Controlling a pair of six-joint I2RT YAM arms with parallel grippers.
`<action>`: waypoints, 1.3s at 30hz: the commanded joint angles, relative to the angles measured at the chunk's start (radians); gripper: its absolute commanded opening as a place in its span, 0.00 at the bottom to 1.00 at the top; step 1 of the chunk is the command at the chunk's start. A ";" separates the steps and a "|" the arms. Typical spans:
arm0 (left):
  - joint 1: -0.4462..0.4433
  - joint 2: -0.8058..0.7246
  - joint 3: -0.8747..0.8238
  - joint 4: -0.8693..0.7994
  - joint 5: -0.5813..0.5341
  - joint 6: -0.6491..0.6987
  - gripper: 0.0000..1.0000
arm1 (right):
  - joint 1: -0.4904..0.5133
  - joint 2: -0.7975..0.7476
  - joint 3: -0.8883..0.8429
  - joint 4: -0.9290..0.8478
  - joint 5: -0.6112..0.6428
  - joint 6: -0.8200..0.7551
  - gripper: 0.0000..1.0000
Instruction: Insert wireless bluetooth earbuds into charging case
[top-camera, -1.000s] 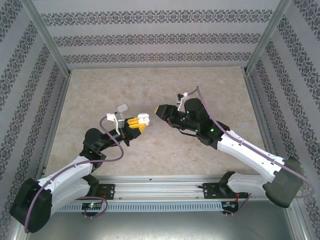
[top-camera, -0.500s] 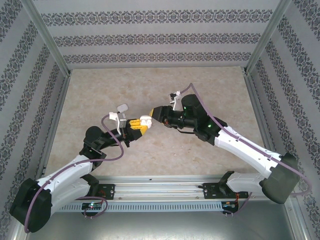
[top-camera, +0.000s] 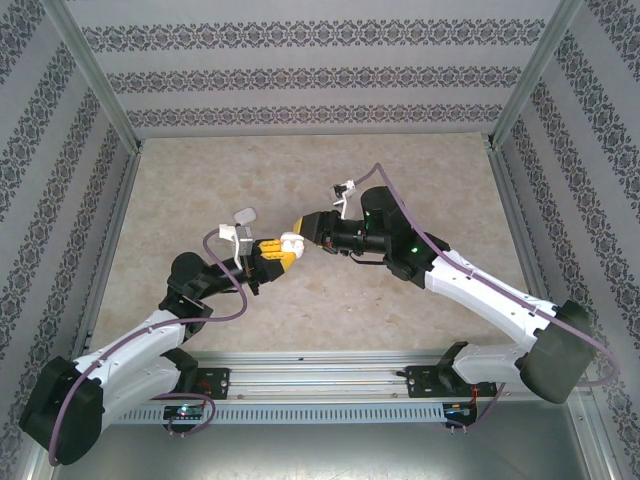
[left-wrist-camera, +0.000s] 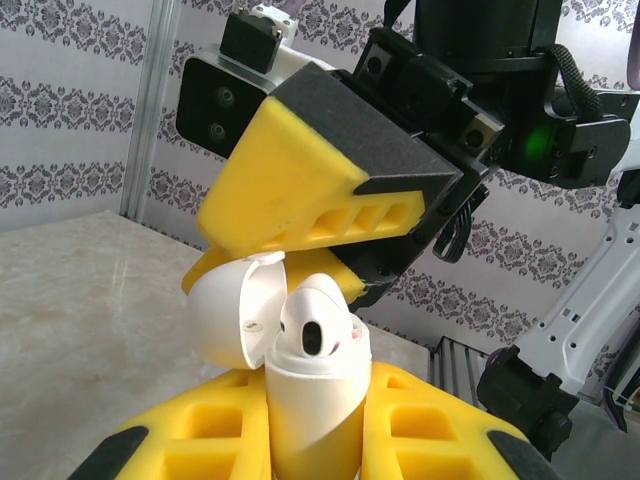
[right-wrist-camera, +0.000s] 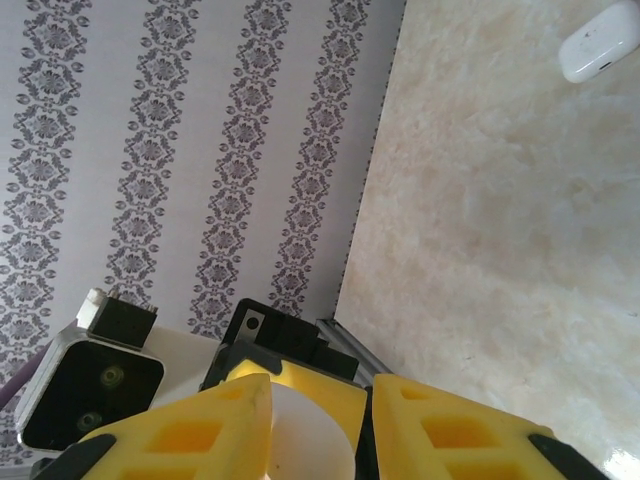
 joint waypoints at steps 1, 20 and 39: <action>0.008 -0.007 0.014 0.031 0.002 -0.021 0.00 | 0.018 0.005 0.036 0.025 -0.067 -0.015 0.32; 0.008 0.042 -0.020 0.048 -0.079 -0.063 0.00 | 0.021 -0.025 0.095 -0.295 -0.036 -0.222 0.30; 0.108 0.299 0.169 -0.284 -0.157 -0.168 0.02 | -0.023 -0.216 0.027 -0.513 0.371 -0.359 0.35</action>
